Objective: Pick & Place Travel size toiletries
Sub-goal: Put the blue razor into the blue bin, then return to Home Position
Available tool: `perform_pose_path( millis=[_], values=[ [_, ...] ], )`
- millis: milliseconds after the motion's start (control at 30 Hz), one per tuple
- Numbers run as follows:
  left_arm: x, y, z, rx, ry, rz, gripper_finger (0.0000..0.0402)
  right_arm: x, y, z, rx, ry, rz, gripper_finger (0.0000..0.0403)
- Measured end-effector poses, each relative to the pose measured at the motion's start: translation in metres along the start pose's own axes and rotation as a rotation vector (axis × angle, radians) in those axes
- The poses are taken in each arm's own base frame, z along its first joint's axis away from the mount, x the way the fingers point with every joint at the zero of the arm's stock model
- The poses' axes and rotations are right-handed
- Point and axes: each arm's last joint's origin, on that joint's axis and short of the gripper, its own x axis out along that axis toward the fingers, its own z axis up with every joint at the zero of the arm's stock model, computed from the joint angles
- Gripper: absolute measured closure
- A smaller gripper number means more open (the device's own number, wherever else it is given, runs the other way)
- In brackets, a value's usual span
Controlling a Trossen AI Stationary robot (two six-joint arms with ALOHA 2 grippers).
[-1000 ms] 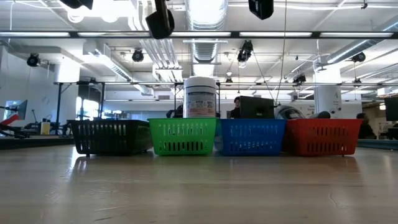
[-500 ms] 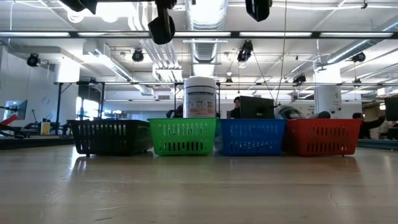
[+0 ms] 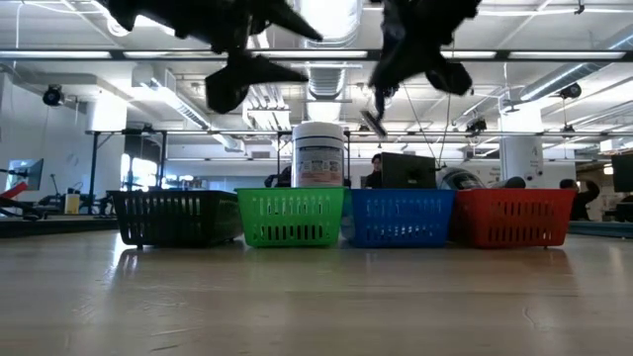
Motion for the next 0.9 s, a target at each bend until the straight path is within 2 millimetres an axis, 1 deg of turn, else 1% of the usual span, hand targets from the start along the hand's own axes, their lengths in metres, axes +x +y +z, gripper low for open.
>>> perform_pose_path(
  millis=[100, 167, 233, 367, 500, 567, 667, 767, 900],
  values=[
    [-0.003, 0.008, -0.007, 0.035, 0.096, 0.082, 0.0149, 0.012, -0.016, 0.008, 0.042, 0.086, -0.068, 0.0369],
    [-0.006, 0.013, -0.011, 0.055, 0.15, 0.132, 0.014, 0.024, -0.021, 0.012, 0.065, 0.137, -0.068, 0.0369],
    [-0.01, 0.017, -0.014, 0.073, 0.197, 0.172, 0.0138, 0.041, -0.028, 0.014, 0.087, 0.2, -0.082, 0.0369],
    [-0.017, 0.018, -0.013, 0.128, 0.235, 0.188, 0.0139, 0.072, -0.041, 0.013, 0.125, 0.315, -0.118, 0.0364],
    [-0.024, 0.018, -0.012, 0.162, 0.253, 0.199, 0.014, 0.092, -0.048, 0.006, 0.147, 0.417, -0.131, 0.0364],
    [-0.026, 0.019, -0.012, 0.182, 0.266, 0.208, 0.014, 0.099, -0.05, 0.004, 0.16, 0.449, -0.136, 0.0362],
    [-0.028, 0.022, -0.014, 0.212, 0.3, 0.236, 0.014, 0.105, -0.053, 0.002, 0.183, 0.457, -0.158, 0.0348],
    [-0.029, 0.024, -0.015, 0.241, 0.322, 0.25, 0.014, 0.108, -0.054, 0.001, 0.188, 0.458, -0.171, 0.0324],
    [-0.031, 0.026, -0.016, 0.277, 0.343, 0.261, 0.014, 0.106, -0.051, 0.005, 0.185, 0.432, -0.165, 0.0287]
  ],
)
